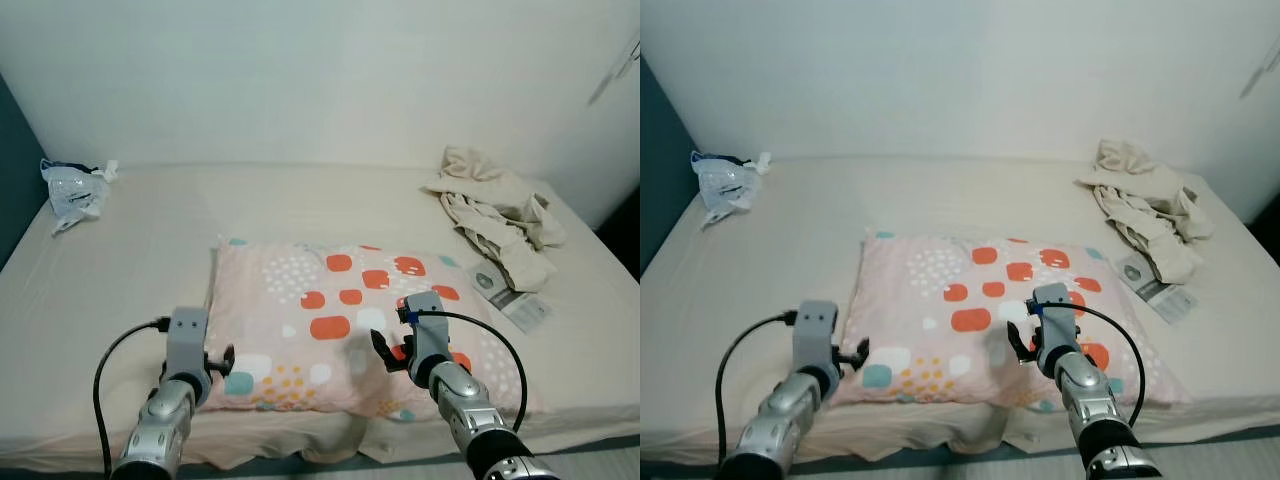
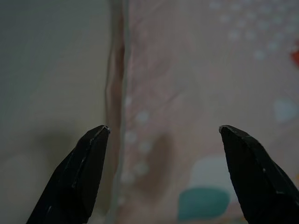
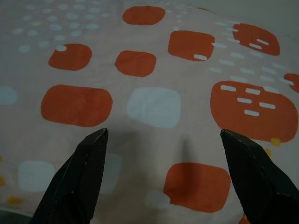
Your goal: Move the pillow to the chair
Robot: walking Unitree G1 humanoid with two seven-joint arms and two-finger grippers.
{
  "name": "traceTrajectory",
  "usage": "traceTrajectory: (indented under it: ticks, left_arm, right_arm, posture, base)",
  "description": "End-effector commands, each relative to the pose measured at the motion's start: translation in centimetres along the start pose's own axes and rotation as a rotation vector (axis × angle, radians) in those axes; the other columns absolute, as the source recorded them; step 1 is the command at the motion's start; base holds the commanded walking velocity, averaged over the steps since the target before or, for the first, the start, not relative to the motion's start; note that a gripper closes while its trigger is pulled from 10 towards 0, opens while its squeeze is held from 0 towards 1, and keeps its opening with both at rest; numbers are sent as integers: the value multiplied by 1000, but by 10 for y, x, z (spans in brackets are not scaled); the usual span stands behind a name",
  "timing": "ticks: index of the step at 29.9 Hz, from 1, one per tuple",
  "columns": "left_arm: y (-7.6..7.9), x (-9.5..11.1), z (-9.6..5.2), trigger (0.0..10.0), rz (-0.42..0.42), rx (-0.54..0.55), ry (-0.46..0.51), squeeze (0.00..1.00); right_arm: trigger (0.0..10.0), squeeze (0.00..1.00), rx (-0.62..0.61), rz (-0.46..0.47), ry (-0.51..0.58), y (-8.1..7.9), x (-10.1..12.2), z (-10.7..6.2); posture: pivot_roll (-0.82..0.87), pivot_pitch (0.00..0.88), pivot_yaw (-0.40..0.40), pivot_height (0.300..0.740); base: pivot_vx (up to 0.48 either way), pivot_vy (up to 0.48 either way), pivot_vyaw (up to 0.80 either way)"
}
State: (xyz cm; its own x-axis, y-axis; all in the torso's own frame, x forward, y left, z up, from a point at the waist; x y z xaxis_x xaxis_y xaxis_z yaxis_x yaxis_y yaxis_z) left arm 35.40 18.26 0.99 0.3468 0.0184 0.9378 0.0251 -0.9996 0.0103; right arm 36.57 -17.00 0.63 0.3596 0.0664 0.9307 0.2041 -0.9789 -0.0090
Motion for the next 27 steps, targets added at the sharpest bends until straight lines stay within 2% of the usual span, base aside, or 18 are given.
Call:
traceTrajectory:
  ticks: [1, 4, 5, 8, 15, 27]
  left_arm:
    - [10, -3, 0, 10000, -34, -43, -6, 1000]
    - [14, 2, 1, 10000, -18, -56, 9, 1000]
    - [15, 4, 2, 10000, -10, -58, 17, 0]
    - [18, 8, 2, 10000, 4, -65, 40, 0]
    - [17, 5, 3, 10000, 5, -58, 36, 0]
    - [14, 9, 4, 10000, -4, -49, 47, 0]
  right_arm:
    - [10000, 0, 13, 50, 20, -3, 1, 0]
    - [10000, 0, 25, 63, 36, -5, 4, 0]
    - [10000, 0, 36, 63, 37, -8, 4, 0]
    - [10000, 0, 52, 72, 34, -14, 0, -1]
    - [10000, 0, 57, 80, 32, -17, -2, -1]
    - [10000, 0, 58, 76, 37, -15, 2, 0]
  posture:
    - [22, 88, -39, 740]
    - [20, 88, -38, 740]
    - [20, 89, -40, 740]
    - [21, 93, -42, 740]
    - [20, 99, -47, 705]
    - [19, 107, -51, 650]
  base:
    - [0, 0, 0]
    - [0, 0, 0]
    - [0, 0, 0]
    - [0, 0, 0]
    - [0, 0, 0]
    - [0, 0, 0]
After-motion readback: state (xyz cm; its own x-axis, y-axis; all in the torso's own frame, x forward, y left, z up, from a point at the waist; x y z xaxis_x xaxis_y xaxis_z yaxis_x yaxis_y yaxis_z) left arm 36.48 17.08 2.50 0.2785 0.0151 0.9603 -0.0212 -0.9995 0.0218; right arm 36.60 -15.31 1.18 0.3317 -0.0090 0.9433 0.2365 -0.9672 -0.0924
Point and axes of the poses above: a point about 5 cm out from each wrist's last joint towards the gripper, its own z axis pointing out of the wrist towards the gripper, its own x axis along the axis of the wrist's last joint, y = z × x, the point moved 6 cm from there along z, pointing out of the wrist towards the gripper, and after that the axes turned 3 degrees about z, right-handed, at the moved point
